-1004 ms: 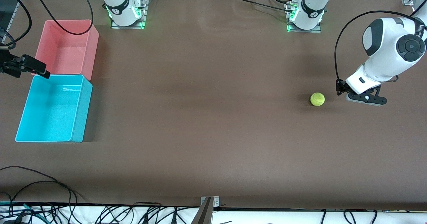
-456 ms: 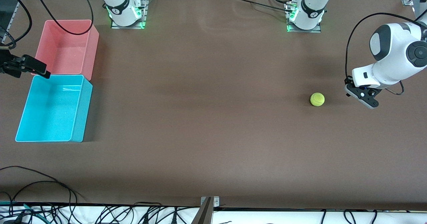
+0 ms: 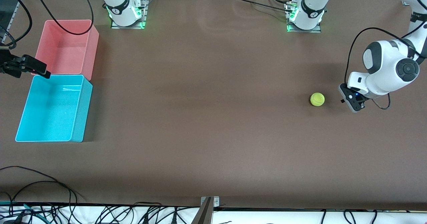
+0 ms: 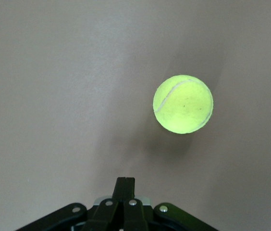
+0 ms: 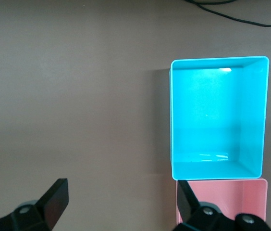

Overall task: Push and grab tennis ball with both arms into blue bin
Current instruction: 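Lower the left gripper beside the yellow tennis ball, then push the tennis ball with the left gripper toward the blue bin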

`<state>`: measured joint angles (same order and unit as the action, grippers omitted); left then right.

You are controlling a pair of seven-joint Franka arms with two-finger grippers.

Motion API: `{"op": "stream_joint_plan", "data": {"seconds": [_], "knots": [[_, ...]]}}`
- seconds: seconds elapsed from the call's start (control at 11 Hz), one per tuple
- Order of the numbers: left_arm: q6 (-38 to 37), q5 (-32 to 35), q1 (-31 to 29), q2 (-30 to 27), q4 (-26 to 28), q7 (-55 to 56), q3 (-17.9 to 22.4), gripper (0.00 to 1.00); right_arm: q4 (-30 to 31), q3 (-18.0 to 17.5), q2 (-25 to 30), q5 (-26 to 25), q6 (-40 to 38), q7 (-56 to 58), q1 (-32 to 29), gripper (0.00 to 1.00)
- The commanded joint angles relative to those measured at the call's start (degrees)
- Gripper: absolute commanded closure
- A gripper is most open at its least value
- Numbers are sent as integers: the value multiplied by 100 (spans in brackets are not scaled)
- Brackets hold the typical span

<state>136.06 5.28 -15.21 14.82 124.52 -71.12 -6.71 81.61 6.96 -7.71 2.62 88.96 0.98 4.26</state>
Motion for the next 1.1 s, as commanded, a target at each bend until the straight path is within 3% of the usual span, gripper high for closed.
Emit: {"op": "stream_joint_plan", "data": {"seconds": [0.0,0.37,0.82,1.0], "knots": [[350,-63,-35,344,-25,-1182,-24,100,-163,-11,-55,125,-98,25,-22,0],[614,-97,-105,653,-7,-2237,-32,100,-163,-37,-55,125,-107,17,13,0],[650,-106,-193,644,274,-2293,-76,100,-154,-37,-46,133,-116,25,4,0],[860,-394,-167,653,431,-2275,-85,100,-163,-37,-46,134,-107,17,13,0]]}}
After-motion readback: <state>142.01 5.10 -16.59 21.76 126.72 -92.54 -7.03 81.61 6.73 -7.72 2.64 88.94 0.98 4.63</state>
